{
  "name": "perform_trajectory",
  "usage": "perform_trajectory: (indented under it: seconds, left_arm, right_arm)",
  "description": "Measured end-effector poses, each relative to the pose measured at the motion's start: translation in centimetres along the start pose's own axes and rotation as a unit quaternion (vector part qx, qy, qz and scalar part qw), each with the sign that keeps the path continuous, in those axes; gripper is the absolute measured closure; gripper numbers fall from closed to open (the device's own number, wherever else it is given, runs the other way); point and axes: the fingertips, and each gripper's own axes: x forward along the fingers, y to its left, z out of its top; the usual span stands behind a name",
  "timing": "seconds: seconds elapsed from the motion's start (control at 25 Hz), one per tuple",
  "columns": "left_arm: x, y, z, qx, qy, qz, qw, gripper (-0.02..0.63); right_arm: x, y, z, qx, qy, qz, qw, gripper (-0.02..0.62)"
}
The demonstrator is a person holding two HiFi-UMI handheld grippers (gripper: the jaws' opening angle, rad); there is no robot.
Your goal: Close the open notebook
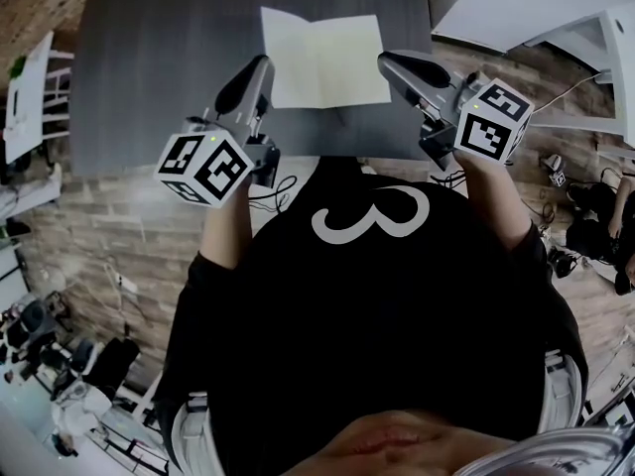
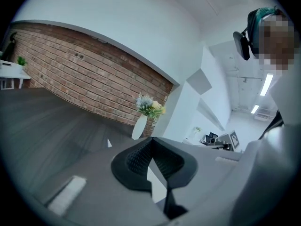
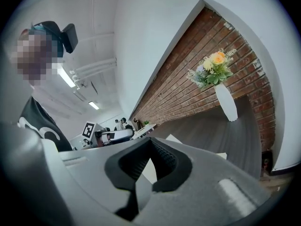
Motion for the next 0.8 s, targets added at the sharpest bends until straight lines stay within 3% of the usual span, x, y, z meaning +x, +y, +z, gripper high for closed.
perform_trajectory:
  seconds: [0.44,0.8]
  left_arm:
    - [2.2,6.7,-2.6,-0.012,0.024,0.042,0.9988,0.589]
    - [3.0,8.9,-6.0,-0.008,0.046,0.039,0.9981,0.589]
  right_arm:
    - [1.4,-3.9,-1.1,0.032,0.002,-0.041,0.999,0.594]
    - [1.3,-5.3,-1.9,0.044,-0.002,-0.060,0.997,0.594]
